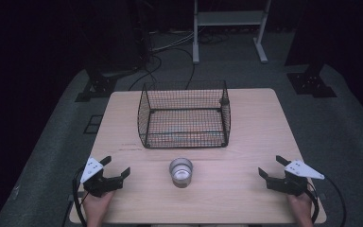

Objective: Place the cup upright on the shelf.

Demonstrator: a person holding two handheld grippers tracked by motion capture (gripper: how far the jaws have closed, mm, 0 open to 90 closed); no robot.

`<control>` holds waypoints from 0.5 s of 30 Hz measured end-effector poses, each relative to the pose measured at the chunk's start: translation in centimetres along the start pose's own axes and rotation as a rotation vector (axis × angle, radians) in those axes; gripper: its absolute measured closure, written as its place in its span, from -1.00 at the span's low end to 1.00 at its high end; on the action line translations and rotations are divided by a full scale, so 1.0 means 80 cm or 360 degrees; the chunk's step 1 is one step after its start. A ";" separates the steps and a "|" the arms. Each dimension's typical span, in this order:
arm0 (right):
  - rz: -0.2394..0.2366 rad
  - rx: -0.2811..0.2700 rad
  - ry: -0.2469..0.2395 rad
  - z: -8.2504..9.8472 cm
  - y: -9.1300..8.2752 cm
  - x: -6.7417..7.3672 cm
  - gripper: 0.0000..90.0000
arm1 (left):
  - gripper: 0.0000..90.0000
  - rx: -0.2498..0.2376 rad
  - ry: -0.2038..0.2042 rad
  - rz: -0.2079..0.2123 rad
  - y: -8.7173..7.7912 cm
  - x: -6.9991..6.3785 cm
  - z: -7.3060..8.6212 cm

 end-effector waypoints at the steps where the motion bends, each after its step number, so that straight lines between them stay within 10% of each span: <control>1: 0.0000 -0.0001 -0.0001 0.000 0.000 0.000 -0.70 | -0.86 -0.0003 0.0007 0.0006 0.000 -0.001 -0.001; 15: -0.0004 -0.0005 -0.0004 0.000 0.000 0.000 -0.70 | -0.90 -0.0067 -0.0050 0.0103 0.000 -0.015 -0.011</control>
Point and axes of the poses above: each handheld gripper's, and its own axes: y roughly forward along the jaws, z roughly out of its underside, x roughly to its left, the point moved 7 cm from there along y, roughly forward along the jaws, and after that the axes turned 6 degrees about -z, right-handed, at the moved point
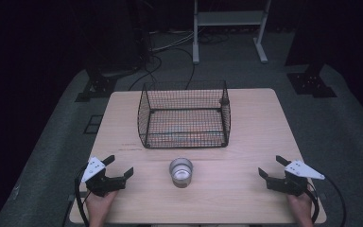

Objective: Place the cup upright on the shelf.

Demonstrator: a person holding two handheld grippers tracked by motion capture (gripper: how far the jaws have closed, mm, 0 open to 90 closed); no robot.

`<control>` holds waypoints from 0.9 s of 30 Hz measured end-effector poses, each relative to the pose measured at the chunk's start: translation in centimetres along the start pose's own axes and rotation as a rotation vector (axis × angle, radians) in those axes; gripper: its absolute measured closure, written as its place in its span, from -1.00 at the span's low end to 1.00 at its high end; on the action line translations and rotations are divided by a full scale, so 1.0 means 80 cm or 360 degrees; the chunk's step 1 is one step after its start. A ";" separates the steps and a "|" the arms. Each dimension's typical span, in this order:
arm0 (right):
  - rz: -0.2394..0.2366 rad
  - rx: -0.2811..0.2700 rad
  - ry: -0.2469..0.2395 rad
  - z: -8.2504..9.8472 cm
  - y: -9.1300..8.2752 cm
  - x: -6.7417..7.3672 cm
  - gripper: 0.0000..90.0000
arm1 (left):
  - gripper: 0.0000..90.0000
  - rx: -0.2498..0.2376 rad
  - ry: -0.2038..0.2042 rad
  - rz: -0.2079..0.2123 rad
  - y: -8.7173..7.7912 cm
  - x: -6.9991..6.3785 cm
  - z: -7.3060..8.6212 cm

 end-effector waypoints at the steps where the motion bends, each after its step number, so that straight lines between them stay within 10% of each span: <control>1: 0.0000 0.0000 0.0000 0.000 0.000 0.000 -0.70 | -0.90 -0.0005 0.0001 0.0013 0.000 -0.003 -0.002; 27: 0.0005 -0.0005 -0.0003 0.000 0.000 0.000 -0.70 | -0.94 -0.0006 0.0145 0.0183 0.012 -0.049 -0.013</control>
Point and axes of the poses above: each handheld gripper's, and its own axes: y roughly forward along the jaws, z roughly out of its underside, x roughly to its left, the point moved 7 cm from there along y, roughly forward along the jaws, and after that the axes turned 6 degrees about -z, right-handed, at the moved point
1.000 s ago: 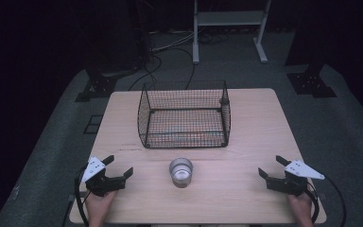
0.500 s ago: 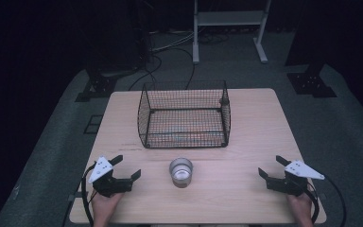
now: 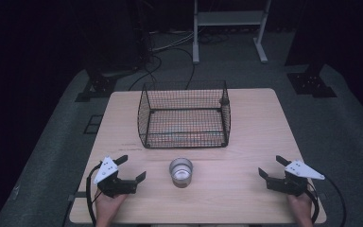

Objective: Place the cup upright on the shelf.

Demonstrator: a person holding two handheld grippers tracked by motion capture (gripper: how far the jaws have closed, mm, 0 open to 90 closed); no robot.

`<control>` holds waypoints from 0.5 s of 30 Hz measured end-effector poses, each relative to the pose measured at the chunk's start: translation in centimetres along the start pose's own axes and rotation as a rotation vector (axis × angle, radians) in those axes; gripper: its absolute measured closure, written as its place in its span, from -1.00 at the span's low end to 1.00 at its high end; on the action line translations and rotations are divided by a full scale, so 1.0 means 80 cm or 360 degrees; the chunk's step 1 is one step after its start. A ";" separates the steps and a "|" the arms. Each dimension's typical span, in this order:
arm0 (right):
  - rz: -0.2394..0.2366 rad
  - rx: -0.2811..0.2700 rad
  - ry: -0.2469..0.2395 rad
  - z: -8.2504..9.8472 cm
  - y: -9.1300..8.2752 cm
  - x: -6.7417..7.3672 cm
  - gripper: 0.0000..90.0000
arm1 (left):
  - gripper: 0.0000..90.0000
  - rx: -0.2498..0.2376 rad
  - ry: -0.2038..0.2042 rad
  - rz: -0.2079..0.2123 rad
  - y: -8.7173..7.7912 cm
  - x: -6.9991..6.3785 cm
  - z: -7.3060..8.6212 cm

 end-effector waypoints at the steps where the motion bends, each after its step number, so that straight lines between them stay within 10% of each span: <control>1: 0.0000 0.0000 0.0000 0.000 0.000 0.000 -0.70 | -0.94 0.0000 0.0000 0.0000 0.000 0.000 0.000; 15: 0.0001 0.0000 0.0000 0.000 0.000 0.000 -0.70 | -0.94 0.0009 0.0095 0.0140 0.010 -0.028 -0.011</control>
Point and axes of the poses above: each handheld gripper's, and its own axes: y roughly forward along the jaws, z roughly out of its underside, x roughly to its left, the point moved 7 cm from there along y, roughly forward along the jaws, and after that the axes turned 6 degrees about -z, right-handed, at the moved point
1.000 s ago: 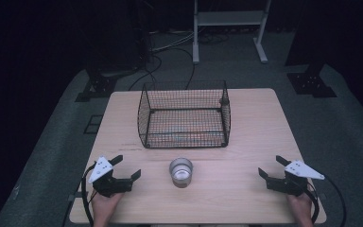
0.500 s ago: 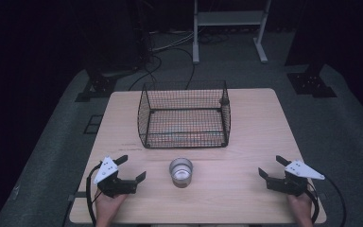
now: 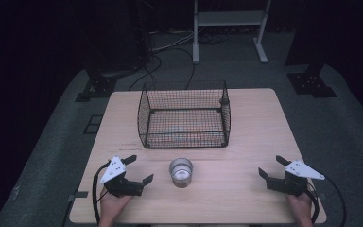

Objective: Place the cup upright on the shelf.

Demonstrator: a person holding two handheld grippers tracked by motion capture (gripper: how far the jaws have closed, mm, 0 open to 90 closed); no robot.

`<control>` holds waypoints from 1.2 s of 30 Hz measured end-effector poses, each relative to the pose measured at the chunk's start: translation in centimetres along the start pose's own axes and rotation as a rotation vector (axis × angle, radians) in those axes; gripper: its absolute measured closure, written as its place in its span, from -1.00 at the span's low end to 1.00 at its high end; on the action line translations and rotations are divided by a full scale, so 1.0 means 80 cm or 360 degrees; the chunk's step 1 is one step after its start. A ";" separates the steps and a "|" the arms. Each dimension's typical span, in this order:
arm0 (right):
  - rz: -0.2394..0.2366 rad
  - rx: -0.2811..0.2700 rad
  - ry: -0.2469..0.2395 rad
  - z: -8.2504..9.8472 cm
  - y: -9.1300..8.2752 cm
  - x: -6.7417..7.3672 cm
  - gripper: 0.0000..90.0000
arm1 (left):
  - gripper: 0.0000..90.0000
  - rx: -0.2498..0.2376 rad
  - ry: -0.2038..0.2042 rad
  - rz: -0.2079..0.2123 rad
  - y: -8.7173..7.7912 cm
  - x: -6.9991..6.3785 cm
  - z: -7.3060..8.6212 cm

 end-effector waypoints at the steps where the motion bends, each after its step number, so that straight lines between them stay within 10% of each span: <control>1: 0.0000 0.0001 0.0003 0.000 0.000 0.000 -0.70 | -0.94 0.0002 0.0016 0.0016 0.003 -0.004 -0.001; 36: 0.0004 0.0003 0.0003 0.000 0.000 0.000 -0.70 | -0.94 0.0104 0.0239 0.0329 0.037 -0.058 -0.044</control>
Point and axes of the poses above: each handheld gripper's, and its own axes: y roughly forward along the jaws, z roughly out of its underside, x roughly to its left, the point moved 7 cm from there along y, roughly forward along the jaws, and after that the axes turned 6 degrees about -z, right-handed, at the moved point
